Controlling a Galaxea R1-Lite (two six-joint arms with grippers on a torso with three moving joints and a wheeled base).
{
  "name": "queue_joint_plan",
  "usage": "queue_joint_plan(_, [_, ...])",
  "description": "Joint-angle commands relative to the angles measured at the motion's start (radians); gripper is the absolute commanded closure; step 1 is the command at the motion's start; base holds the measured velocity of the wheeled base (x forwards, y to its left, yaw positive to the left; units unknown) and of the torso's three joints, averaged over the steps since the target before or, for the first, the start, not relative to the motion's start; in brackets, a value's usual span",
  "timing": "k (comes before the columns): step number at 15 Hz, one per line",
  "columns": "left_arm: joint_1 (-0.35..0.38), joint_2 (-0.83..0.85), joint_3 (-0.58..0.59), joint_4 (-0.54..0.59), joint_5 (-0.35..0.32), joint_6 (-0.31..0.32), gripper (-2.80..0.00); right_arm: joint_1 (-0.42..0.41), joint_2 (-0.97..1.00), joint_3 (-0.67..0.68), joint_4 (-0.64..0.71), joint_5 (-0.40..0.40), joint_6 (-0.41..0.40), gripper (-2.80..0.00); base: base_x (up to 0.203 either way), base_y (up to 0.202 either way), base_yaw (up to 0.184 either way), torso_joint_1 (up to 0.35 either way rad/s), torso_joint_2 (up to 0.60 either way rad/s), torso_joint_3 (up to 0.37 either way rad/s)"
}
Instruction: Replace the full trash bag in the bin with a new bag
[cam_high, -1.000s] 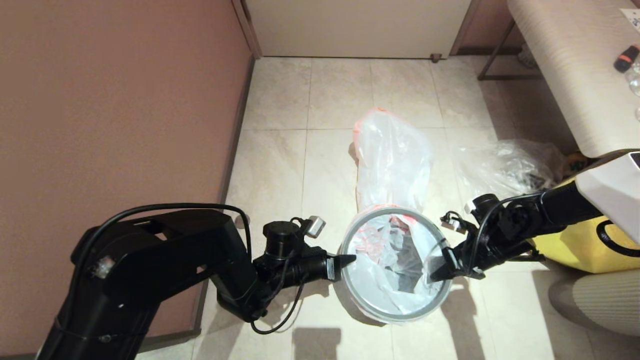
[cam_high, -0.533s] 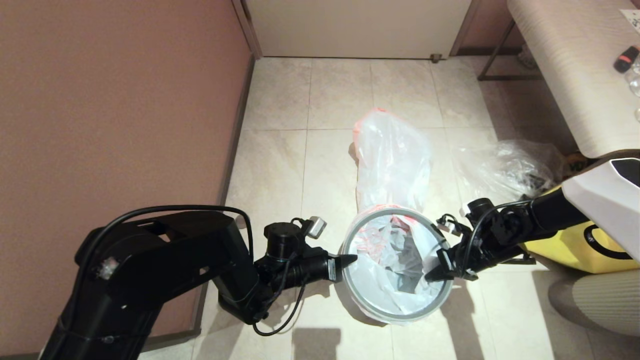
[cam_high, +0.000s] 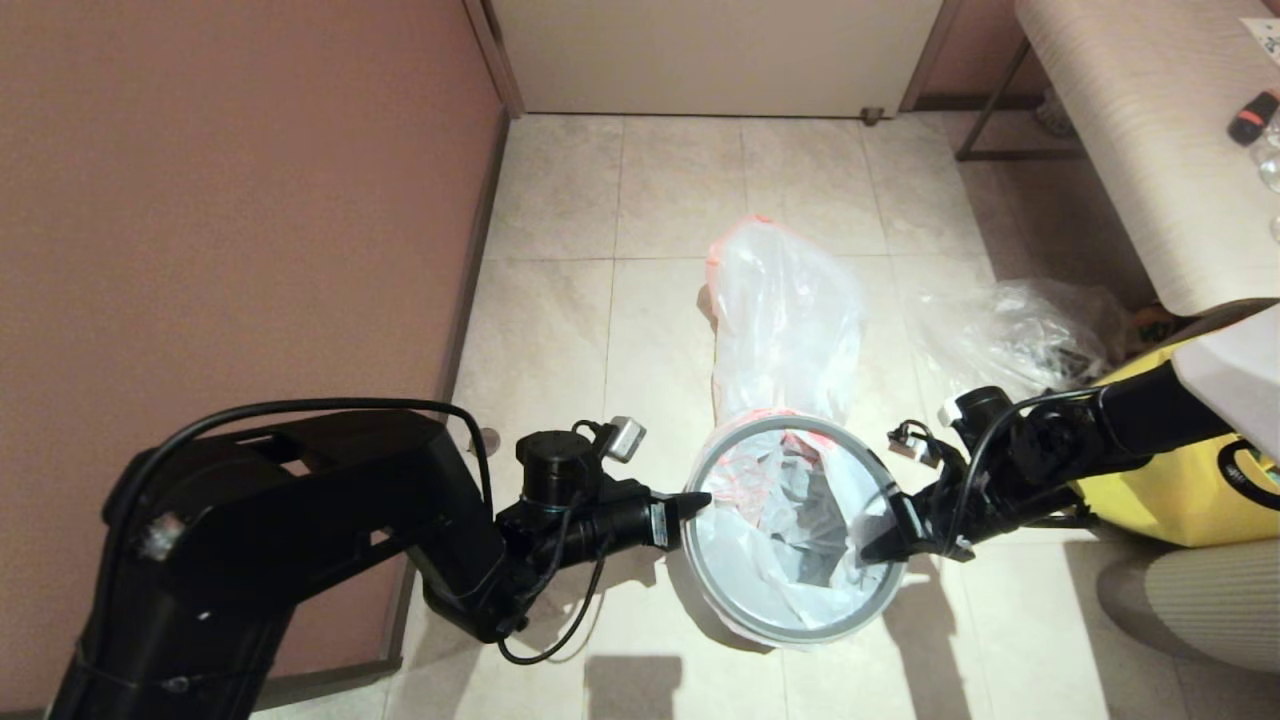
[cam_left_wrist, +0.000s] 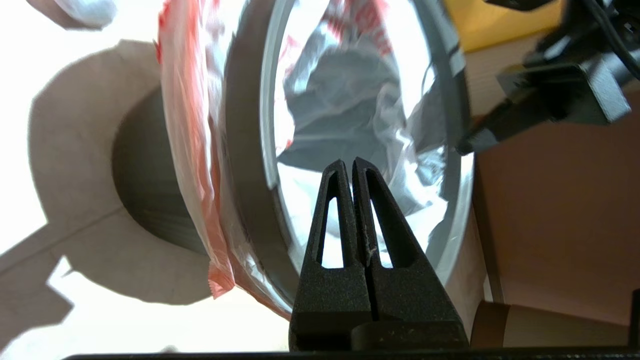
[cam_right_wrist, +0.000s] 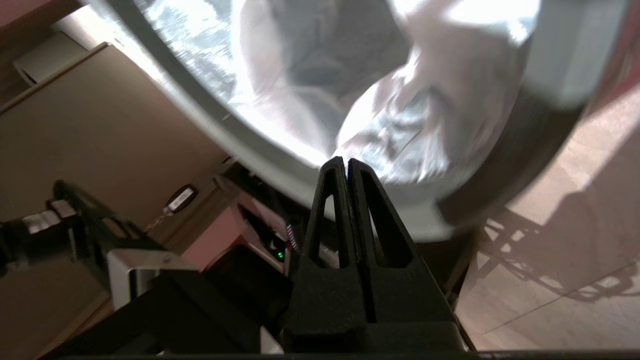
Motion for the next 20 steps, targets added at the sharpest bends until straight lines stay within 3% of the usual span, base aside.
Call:
queue_joint_plan(1, [-0.001, -0.084, 0.031, -0.011, -0.004, -0.003, 0.0, 0.0, -0.112, 0.041, 0.001, 0.009, 0.001, 0.0, 0.0, 0.0, 0.0, 0.0, 0.0, 0.0])
queue_joint_plan(4, [-0.045, -0.17, 0.071, -0.053, 0.028, 0.001, 0.0, 0.001, -0.294, 0.064, -0.001, 0.009, 0.069, 0.0, 0.0, 0.0, 0.0, 0.0, 0.0, 0.0])
queue_joint_plan(7, [-0.108, -0.285, 0.112, -0.015, 0.164, 0.034, 0.0, 0.001, -0.502, 0.132, 0.005, -0.003, 0.143, 0.0, 0.0, 0.0, 0.0, 0.0, 0.0, 0.0])
queue_joint_plan(12, [-0.162, -0.567, 0.154, 0.232, 0.464, 0.099, 0.0, 0.005, -0.84, 0.272, 0.1, -0.183, 0.201, 0.0, 0.0, 0.0, 0.0, 0.0, 0.0, 0.0])
queue_joint_plan(17, [-0.222, -1.005, 0.335, 0.439, 0.707, 0.18, 0.0, 0.041, -1.194, 0.317, 0.303, -0.345, 0.207, 0.0, 0.0, 0.0, 0.0, 0.0, 0.0, 0.0])
queue_joint_plan(20, [-0.17, -1.222, 0.441, 0.555, 0.833, 0.269, 0.0, -0.003, -1.362, 0.368, 0.413, -0.391, 0.208, 0.0, 0.0, 0.0, 0.0, 0.0, 0.0, 0.0])
